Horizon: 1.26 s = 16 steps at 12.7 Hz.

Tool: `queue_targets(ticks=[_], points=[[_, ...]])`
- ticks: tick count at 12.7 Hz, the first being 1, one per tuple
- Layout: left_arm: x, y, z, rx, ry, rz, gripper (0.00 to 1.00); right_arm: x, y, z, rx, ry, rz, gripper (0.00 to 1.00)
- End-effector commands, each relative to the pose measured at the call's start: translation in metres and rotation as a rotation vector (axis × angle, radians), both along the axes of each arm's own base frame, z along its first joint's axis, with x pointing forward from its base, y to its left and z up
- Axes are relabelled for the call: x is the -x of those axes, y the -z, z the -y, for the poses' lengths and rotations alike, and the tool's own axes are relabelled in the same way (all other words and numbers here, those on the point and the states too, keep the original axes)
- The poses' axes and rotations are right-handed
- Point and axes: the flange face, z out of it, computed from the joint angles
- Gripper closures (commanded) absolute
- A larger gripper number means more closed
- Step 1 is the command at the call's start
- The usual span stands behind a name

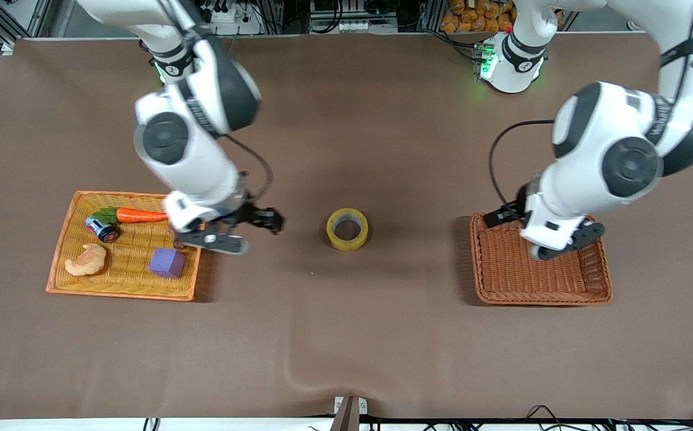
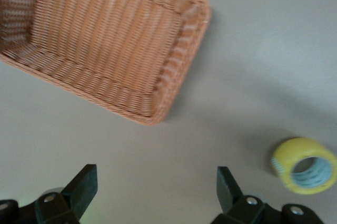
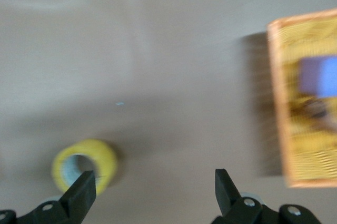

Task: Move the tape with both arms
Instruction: 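Set the tape roll down and open the right gripper, then withdraw the right gripper while the left gripper reaches the tape roll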

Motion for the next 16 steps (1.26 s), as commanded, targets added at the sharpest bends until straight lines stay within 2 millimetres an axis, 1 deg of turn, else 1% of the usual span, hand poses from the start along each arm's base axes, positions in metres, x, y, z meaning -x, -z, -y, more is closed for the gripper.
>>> queue_targets(ticks=[1, 2, 3, 4, 5, 6, 7, 8, 9, 10, 11, 12, 13, 14, 15, 16], points=[[-0.006, 0.042, 0.045, -0.018, 0.047, -0.003, 0.00, 0.013, -0.039, 0.091, -0.007, -0.048, 0.003, 0.00], [-0.008, 0.052, 0.060, -0.003, 0.070, 0.029, 0.00, 0.014, -0.056, 0.112, 0.006, -0.080, 0.026, 0.00], [-0.004, 0.074, 0.091, 0.004, 0.109, 0.061, 0.00, 0.013, -0.069, 0.137, 0.057, -0.188, 0.054, 0.00], [0.010, 0.087, 0.129, -0.031, 0.187, 0.103, 0.00, 0.015, -0.074, 0.160, 0.073, -0.227, 0.038, 0.00], [0.027, 0.104, 0.162, -0.091, 0.273, 0.130, 0.00, 0.017, -0.080, 0.187, 0.075, -0.208, 0.004, 0.00], [0.037, 0.113, 0.179, -0.105, 0.290, 0.141, 0.00, 0.020, -0.093, 0.200, 0.079, -0.221, -0.026, 0.00], [0.033, 0.125, 0.181, -0.090, 0.279, 0.153, 0.00, 0.024, -0.111, 0.209, 0.084, -0.233, -0.049, 0.00], [0.031, 0.129, 0.185, -0.071, 0.305, 0.170, 0.00, 0.030, -0.123, 0.217, 0.085, -0.212, -0.054, 0.00], [0.037, 0.140, 0.195, -0.060, 0.358, 0.157, 0.00, 0.035, -0.124, 0.222, 0.075, -0.187, -0.084, 0.00], [0.047, 0.148, 0.209, -0.022, 0.362, 0.135, 0.00, 0.038, -0.124, 0.240, 0.055, -0.141, -0.116, 0.00], [0.049, 0.157, 0.215, 0.015, 0.354, 0.122, 0.00, 0.040, -0.130, 0.248, 0.040, -0.130, -0.114, 0.00], [0.053, 0.167, 0.220, 0.044, 0.340, 0.098, 0.00, 0.045, -0.148, 0.251, 0.041, -0.133, -0.068, 0.00], [0.058, 0.176, 0.228, 0.067, 0.338, 0.085, 0.00, 0.048, -0.158, 0.251, 0.042, -0.132, -0.043, 0.00], [0.060, 0.180, 0.233, 0.079, 0.339, 0.094, 0.00, 0.054, -0.170, 0.255, 0.039, -0.124, -0.022, 0.00], [0.069, 0.184, 0.245, 0.088, 0.358, 0.091, 0.00, 0.062, -0.183, 0.262, 0.032, -0.113, -0.001, 0.00], [0.071, 0.188, 0.247, 0.087, 0.364, 0.087, 0.00, 0.067, -0.190, 0.275, 0.026, -0.111, 0.011, 0.00]])
